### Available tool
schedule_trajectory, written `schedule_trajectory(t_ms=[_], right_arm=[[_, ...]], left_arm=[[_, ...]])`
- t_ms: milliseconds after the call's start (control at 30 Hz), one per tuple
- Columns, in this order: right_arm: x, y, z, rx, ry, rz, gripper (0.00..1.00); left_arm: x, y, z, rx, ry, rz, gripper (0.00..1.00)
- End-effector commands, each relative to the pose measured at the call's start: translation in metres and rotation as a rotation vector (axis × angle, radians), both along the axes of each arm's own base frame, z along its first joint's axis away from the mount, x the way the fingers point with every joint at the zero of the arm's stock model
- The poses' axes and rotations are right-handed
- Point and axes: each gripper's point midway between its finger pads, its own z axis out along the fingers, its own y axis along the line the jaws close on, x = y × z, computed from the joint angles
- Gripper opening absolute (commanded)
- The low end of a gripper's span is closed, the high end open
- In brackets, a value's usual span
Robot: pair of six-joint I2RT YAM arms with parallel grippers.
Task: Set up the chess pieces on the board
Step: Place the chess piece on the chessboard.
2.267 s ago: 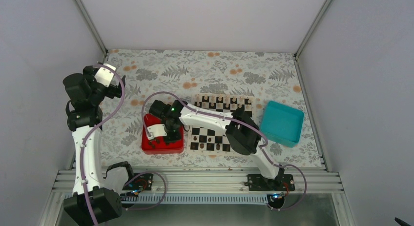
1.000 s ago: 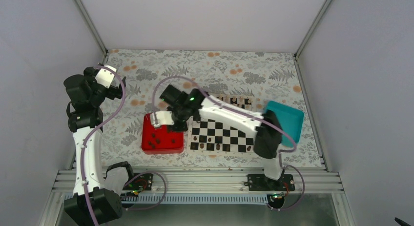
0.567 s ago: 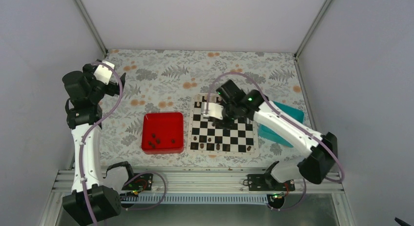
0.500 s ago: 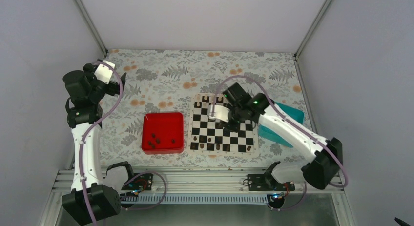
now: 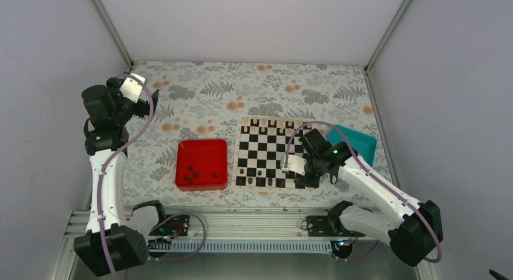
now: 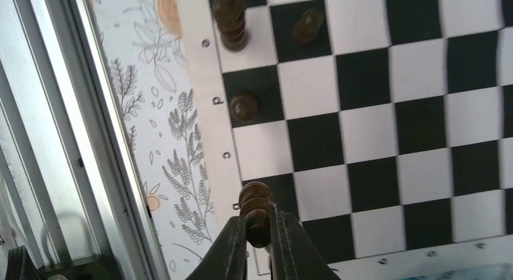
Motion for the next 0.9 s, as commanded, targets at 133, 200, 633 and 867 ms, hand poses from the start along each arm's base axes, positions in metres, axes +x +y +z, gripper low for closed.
schedule_trajectory(t_ms=[133,200,633,867], right_arm=[[-0.003,0.010,-0.017,0.069,0.001,0.053,0.04],[-0.002,0.012,-0.022,0.069,0.008,0.062,0.04],[0.000,0.014,-0.042,0.039,0.046,0.109,0.04],[-0.003,0.011,-0.055,0.015,0.076,0.117,0.04]], left_arm=[[0.000,0.001,0.011,0.006,-0.040,0.018,1.00],[0.000,0.001,0.010,0.007,-0.043,0.018,1.00],[-0.002,0.003,0.006,0.018,-0.038,0.028,1.00],[-0.002,0.003,0.004,0.016,-0.034,0.028,1.00]])
